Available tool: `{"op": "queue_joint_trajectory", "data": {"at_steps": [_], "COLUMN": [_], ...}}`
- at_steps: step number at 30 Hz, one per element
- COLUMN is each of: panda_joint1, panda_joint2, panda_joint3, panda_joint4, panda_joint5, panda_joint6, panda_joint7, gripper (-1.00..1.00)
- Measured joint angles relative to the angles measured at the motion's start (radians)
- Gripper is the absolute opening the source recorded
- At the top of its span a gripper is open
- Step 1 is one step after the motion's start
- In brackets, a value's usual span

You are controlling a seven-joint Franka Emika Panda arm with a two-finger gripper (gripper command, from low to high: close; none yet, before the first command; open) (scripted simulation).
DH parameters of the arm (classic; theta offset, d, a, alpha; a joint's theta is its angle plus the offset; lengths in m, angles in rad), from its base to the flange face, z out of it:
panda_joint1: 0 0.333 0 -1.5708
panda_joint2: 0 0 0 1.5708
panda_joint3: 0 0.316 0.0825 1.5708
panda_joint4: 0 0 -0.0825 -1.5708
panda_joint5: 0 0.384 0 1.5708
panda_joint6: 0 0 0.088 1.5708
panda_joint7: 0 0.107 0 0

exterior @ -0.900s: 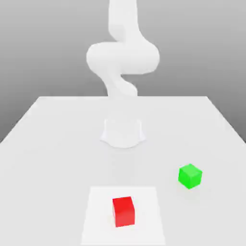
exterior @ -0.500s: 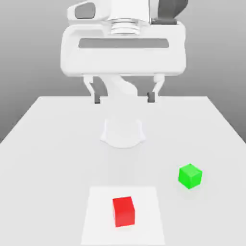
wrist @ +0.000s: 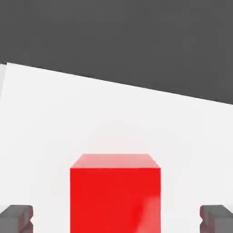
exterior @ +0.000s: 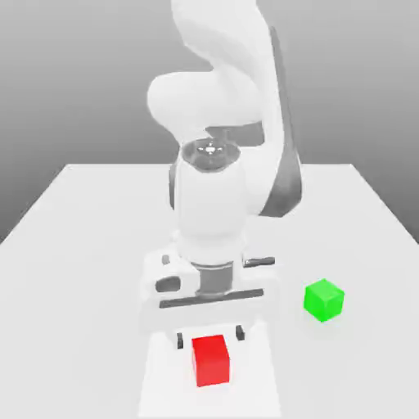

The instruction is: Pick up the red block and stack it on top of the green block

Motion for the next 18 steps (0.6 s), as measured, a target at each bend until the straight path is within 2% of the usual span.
{"op": "queue_joint_trajectory", "data": {"at_steps": [1,8,14,18], "panda_joint1": [0.001,-0.001,0.008,0.206], "panda_joint2": [0.022,0.02,-0.173,-0.297], "panda_joint3": [0.0,0.002,0.002,0.093], "panda_joint4": [0.003,0.003,-0.03,-0.113], "panda_joint5": [0.004,0.002,-0.019,0.031], "panda_joint6": [0.018,0.016,-0.143,-0.183], "panda_joint7": [-0.003,-0.001,0.026,0.174], "gripper": [-1.0,-1.0,-1.0,-1.0]}}
